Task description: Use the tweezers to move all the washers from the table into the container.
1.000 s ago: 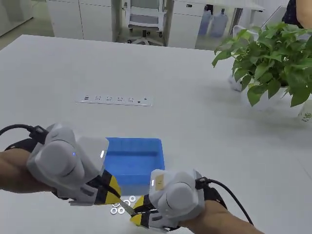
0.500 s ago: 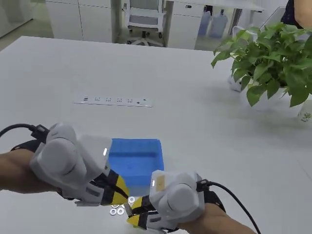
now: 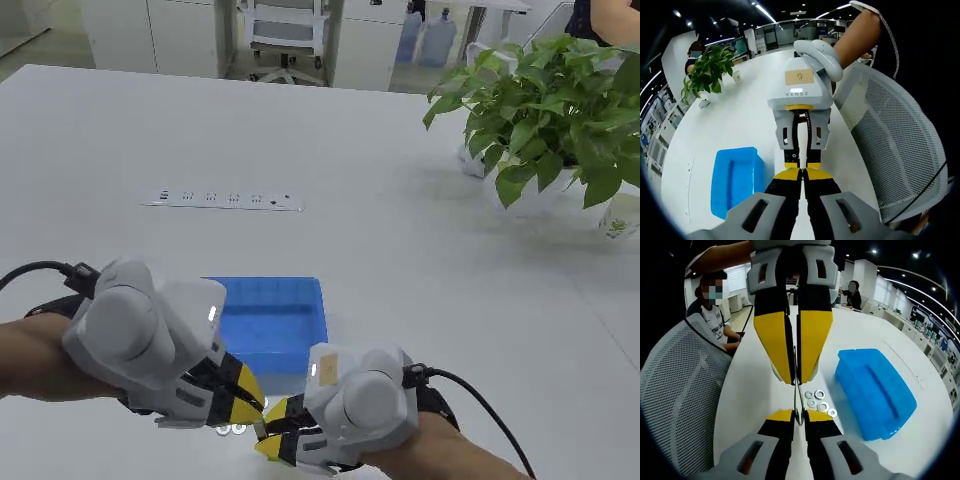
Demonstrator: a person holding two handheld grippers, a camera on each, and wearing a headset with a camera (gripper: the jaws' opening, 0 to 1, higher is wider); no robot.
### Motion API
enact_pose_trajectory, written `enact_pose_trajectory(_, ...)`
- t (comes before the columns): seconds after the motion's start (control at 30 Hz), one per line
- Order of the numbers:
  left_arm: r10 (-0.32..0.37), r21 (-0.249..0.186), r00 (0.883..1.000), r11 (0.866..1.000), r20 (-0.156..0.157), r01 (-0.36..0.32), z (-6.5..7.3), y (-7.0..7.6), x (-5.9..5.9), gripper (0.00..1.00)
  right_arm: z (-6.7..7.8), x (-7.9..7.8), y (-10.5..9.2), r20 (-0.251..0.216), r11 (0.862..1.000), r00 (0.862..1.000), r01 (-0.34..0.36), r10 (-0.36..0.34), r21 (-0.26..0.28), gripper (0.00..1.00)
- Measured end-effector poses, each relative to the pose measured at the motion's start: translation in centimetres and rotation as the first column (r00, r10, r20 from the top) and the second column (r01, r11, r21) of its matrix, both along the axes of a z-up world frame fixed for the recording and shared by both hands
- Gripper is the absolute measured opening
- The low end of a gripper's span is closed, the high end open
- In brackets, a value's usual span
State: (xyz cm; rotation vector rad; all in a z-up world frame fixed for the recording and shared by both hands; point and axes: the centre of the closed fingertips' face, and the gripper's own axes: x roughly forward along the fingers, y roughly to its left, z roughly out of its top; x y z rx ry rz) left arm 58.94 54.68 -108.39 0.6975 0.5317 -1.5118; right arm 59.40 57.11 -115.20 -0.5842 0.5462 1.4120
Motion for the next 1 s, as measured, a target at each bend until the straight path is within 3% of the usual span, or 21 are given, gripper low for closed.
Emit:
enact_pose_trajectory(0.17,-0.003,-0.021,1.000,1.000,-0.013,0.002,0.1,-0.2,-0.1,0.06,0.0,0.0,-0.1,-0.003,1.000,1.000,0.008,-0.008,0.003,0.10)
enact_pose_trajectory(1.0,-0.039,0.003,0.999,0.999,0.032,0.039,0.7,-0.4,1.3,0.06,0.7,1.6,-0.3,0.043,0.999,0.999,0.034,-0.034,0.009,0.12)
